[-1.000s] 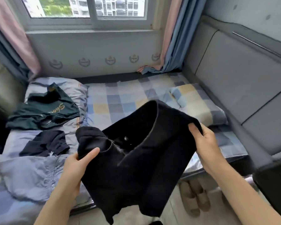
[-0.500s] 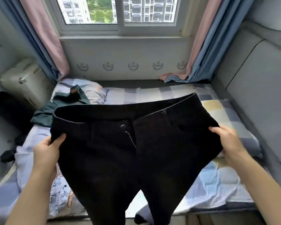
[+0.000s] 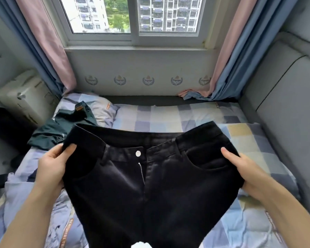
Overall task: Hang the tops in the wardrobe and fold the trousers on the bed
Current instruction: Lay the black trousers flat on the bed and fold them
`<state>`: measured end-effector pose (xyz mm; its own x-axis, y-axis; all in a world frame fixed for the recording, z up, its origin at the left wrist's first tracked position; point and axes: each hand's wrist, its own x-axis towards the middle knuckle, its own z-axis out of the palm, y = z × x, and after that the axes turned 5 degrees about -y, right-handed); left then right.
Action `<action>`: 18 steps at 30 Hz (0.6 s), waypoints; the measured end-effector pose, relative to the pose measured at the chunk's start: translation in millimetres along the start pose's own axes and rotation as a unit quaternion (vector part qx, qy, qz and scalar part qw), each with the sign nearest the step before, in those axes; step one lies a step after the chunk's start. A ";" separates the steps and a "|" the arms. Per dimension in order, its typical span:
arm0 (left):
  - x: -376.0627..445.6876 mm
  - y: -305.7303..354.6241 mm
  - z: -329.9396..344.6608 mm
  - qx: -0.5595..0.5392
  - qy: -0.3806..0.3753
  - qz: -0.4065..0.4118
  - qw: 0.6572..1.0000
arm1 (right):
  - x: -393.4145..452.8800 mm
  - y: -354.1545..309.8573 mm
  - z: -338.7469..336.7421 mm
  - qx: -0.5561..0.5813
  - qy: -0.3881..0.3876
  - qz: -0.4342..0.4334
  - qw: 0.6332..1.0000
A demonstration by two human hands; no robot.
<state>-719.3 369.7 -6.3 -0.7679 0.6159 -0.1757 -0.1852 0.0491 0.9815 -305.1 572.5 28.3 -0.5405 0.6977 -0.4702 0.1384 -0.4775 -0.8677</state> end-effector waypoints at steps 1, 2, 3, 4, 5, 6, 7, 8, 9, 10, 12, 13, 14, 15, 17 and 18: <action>14.7 11.4 4.5 -0.004 0.000 0.012 1.000 | 10.7 -10.9 -2.8 0.023 0.007 -0.015 1.000; 31.1 23.8 10.2 -0.007 -0.007 0.019 1.000 | 23.2 -23.4 -5.0 0.050 0.015 -0.025 0.998; 52.6 34.1 18.5 -0.003 -0.019 0.024 1.000 | 42.0 -37.1 -6.4 0.061 0.022 -0.031 0.997; 85.4 45.5 32.1 0.004 -0.035 0.027 0.999 | 72.3 -57.7 -4.3 0.061 0.024 -0.044 0.997; 105.6 52.6 41.8 0.009 -0.038 0.032 0.999 | 89.1 -72.1 -4.3 0.057 0.045 -0.047 0.996; 155.4 56.4 63.6 0.017 -0.045 0.037 0.998 | 138.9 -92.9 -2.9 0.048 0.065 -0.051 0.995; 189.7 59.3 82.0 0.019 -0.036 0.050 0.998 | 174.3 -109.3 -2.4 0.049 0.089 -0.054 0.993; 227.0 61.0 99.8 0.040 -0.023 0.061 0.997 | 212.5 -122.9 -2.1 0.041 0.117 -0.059 0.991; 282.4 46.4 120.6 0.073 -0.010 0.077 0.994 | 269.6 -127.4 -7.8 0.028 0.151 -0.076 0.985; 324.3 31.5 136.1 0.136 0.003 0.085 0.987 | 315.3 -127.8 -18.1 -0.015 0.203 -0.101 0.974; 388.4 -30.2 156.4 0.291 0.009 0.065 0.955 | 392.7 -100.5 -35.7 -0.170 0.307 -0.113 0.930; 406.4 -70.5 160.2 0.343 -0.002 0.046 0.938 | 419.8 -72.8 -41.4 -0.216 0.337 -0.108 0.910; 412.0 -116.1 159.7 0.377 -0.020 0.016 0.926 | 442.0 -37.0 -43.5 -0.230 0.339 -0.090 0.908; 410.3 -166.7 156.2 0.397 -0.052 -0.010 0.916 | 459.4 6.1 -44.0 -0.227 0.326 -0.069 0.915; 383.4 -268.4 140.1 0.437 -0.132 -0.078 0.886 | 480.2 104.9 -41.9 -0.258 0.269 -0.013 0.928; 364.0 -315.7 126.5 0.461 -0.161 -0.111 0.866 | 483.6 152.8 -42.3 -0.276 0.243 0.010 0.930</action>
<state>-862.8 677.8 -370.5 -0.5387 0.6905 -0.4828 0.3752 0.7097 0.5963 -510.2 859.5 -338.5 -0.1124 0.9149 -0.3877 0.6224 -0.2393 -0.7452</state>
